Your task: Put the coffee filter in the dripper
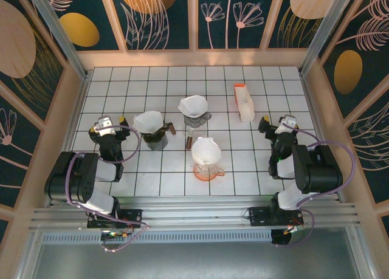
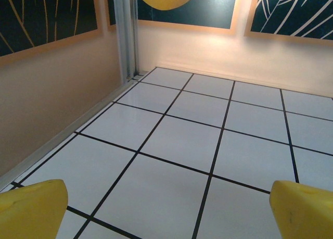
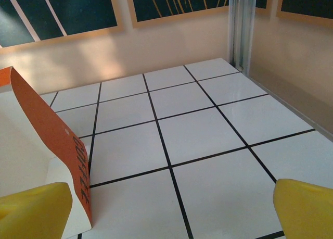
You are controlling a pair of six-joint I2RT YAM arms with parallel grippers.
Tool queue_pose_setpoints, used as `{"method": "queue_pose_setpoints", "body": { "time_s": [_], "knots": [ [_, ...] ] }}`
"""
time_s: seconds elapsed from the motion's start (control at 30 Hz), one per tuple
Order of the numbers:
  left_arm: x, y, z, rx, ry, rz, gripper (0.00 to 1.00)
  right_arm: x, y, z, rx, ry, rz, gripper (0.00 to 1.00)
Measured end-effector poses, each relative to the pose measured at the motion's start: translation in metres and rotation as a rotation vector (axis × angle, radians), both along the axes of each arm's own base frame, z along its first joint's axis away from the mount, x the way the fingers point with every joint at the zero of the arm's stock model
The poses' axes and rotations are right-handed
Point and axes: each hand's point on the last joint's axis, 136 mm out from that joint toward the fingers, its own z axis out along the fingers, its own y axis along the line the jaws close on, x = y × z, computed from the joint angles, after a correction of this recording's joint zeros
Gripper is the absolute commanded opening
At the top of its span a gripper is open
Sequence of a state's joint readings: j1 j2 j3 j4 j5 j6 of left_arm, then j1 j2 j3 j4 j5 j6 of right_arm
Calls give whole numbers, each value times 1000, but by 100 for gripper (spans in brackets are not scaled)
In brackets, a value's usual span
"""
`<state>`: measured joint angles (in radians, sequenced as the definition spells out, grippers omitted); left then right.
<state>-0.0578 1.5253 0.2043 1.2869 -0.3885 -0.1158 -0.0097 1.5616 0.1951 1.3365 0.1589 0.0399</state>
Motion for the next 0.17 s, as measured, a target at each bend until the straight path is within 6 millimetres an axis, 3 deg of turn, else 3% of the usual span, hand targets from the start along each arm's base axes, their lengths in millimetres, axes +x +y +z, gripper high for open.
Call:
{"method": "queue_pose_setpoints", "body": {
  "time_s": [0.17],
  "knots": [
    [0,0,0,0,0,0,99,0,1,0,0,0,3,99]
  ]
}}
